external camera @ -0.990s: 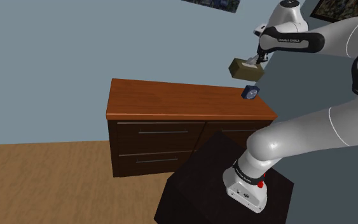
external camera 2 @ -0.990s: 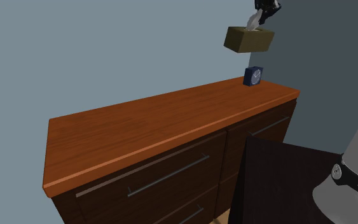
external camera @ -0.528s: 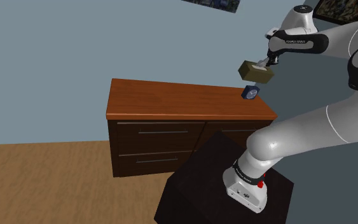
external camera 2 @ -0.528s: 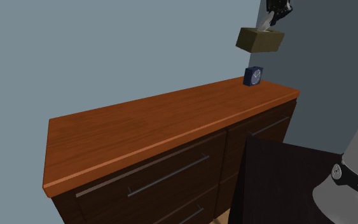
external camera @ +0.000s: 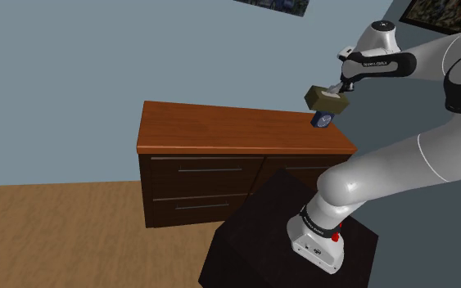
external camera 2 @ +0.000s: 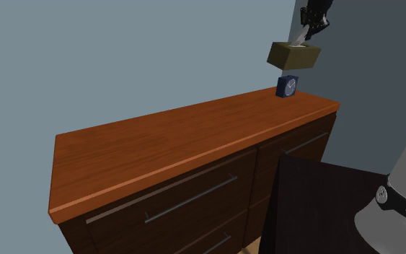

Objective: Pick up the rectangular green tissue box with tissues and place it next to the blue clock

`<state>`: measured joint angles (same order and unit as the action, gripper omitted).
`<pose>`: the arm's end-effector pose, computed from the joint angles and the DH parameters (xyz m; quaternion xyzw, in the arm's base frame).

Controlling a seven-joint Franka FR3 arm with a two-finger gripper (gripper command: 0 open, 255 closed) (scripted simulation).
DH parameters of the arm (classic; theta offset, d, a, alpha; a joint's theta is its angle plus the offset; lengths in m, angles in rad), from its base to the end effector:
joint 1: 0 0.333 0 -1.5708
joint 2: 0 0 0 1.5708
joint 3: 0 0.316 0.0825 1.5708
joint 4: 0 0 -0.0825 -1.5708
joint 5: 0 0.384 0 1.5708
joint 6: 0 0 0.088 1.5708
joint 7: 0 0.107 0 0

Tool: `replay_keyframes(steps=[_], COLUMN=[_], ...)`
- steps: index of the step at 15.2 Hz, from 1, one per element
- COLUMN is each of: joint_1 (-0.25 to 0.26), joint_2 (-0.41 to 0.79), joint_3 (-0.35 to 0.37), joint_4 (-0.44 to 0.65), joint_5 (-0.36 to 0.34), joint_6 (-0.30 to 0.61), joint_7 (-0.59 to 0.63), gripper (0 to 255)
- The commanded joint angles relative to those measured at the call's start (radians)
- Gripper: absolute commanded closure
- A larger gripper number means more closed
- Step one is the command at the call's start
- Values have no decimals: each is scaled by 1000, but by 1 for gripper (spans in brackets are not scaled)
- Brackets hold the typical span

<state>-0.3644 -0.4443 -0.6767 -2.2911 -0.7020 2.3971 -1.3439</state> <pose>0.2127 -0.4376 0.5340 0.9014 0.3248 -0.0515 0.2817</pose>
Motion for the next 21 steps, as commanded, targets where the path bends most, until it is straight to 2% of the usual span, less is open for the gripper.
replay_keyframes(steps=[1, 21], joint_1=[-4, -40], joint_2=[8, 171], joint_3=[-6, -79], joint_4=[-21, -168], joint_5=[-11, -114], joint_6=[27, 327], joint_7=[12, 136], gripper=[255, 255])
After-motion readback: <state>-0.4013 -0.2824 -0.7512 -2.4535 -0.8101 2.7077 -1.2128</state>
